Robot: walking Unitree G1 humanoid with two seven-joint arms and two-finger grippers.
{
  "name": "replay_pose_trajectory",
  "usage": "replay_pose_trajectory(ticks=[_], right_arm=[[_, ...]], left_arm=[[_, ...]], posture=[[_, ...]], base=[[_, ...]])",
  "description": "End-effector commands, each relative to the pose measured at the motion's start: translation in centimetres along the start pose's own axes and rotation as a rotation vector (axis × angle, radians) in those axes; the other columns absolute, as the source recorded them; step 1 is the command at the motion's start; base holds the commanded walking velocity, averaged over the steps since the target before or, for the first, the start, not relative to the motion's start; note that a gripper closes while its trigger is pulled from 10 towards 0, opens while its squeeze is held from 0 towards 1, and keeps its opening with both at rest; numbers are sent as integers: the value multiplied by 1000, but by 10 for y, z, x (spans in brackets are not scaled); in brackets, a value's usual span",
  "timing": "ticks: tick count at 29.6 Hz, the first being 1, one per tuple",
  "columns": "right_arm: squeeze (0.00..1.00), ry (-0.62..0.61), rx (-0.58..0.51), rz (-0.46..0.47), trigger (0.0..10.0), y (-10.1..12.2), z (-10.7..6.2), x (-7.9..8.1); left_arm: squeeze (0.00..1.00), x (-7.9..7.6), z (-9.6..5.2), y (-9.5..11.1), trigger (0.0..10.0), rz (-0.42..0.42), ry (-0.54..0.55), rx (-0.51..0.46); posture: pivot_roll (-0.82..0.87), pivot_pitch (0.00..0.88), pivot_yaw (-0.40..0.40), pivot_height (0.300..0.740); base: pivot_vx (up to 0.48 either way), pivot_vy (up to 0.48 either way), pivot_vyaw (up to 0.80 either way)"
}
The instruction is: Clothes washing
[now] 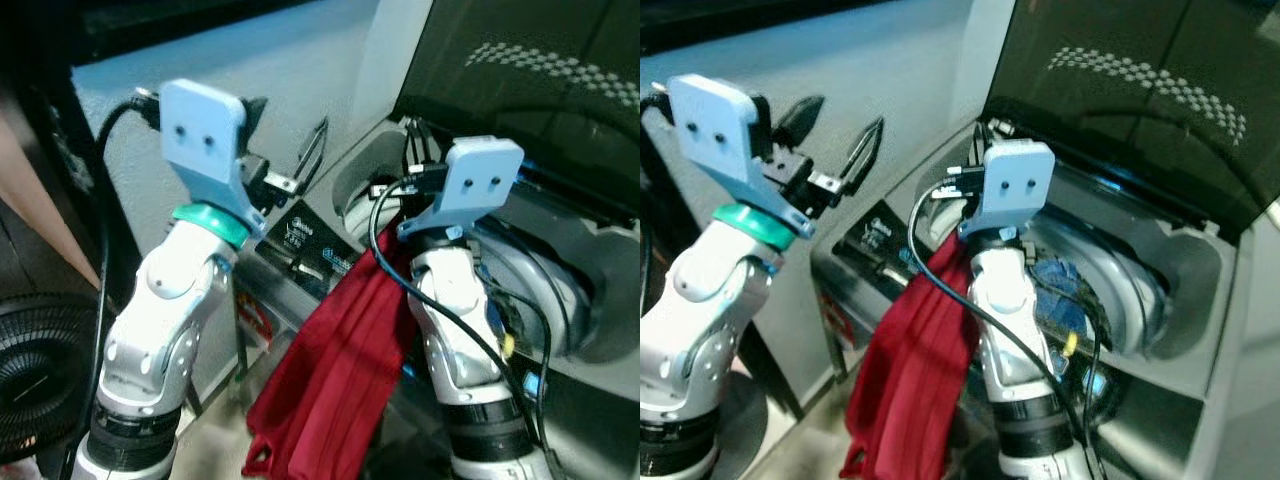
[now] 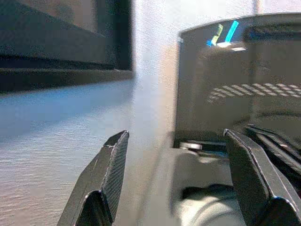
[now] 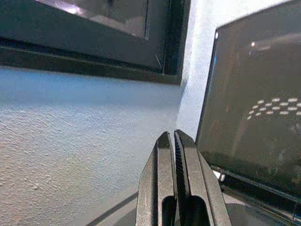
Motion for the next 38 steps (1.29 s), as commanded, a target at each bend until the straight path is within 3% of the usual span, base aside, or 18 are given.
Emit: replay_pose_trajectory(ticks=[1, 16, 21, 25, 27, 31, 34, 37, 38], right_arm=[[0, -23, 5, -15, 10000, -2, 0, -6], [0, -8, 2, -10, 10000, -1, 0, -5], [0, 53, -78, 22, 10000, 18, 11, -9], [0, 58, -96, 26, 10000, 22, 15, -12], [0, 65, -110, 33, 10000, 26, 18, -14], [0, 13, -159, 76, 10000, 42, 37, -37], [0, -52, -203, 146, 10000, 57, 48, -55], [0, -68, -252, 207, 10000, 73, 53, -63], [0, -63, -301, 269, 10000, 87, 57, -69]], left_arm=[[0, -5, -3, -2, 10000, -20, -24, 16], [0, -2, -4, -9, 10000, -121, -19, 63], [0, -8, -19, -13, 10000, -175, -184, 160], [0, -9, -23, -13, 10000, -174, -224, 182], [0, -11, -28, -15, 10000, -203, -261, 215], [0, -16, -59, -29, 10000, -294, -389, 359], [0, -15, -80, -45, 10000, -368, -400, 467], [0, -12, -86, -53, 10000, -414, -383, 503], [0, -11, -87, -59, 10000, -446, -368, 523]], posture=[[142, 25, -30, 740], [137, 25, -25, 740], [133, 25, -22, 740], [133, 25, -22, 740], [136, 26, -24, 740], [142, 25, -27, 740], [142, 25, -27, 740], [143, 24, -28, 740], [141, 23, -28, 740]], base=[[0, 0, 0], [0, 0, 0], [0, 0, 0], [0, 0, 0], [0, 0, 0], [0, 0, 0], [0, 0, 0], [0, 0, 0], [0, 0, 0]])
Point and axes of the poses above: a point about 5 cm out from each wrist's last joint towards the gripper, its own z axis pointing out of the wrist towards the gripper, its own y axis along the axis of the wrist's last joint, x = y × z, the point moved 1 cm from there along z, pointing out of the wrist towards the gripper, and after that the axes turned 12 degrees about -z, right-handed, at the moved point
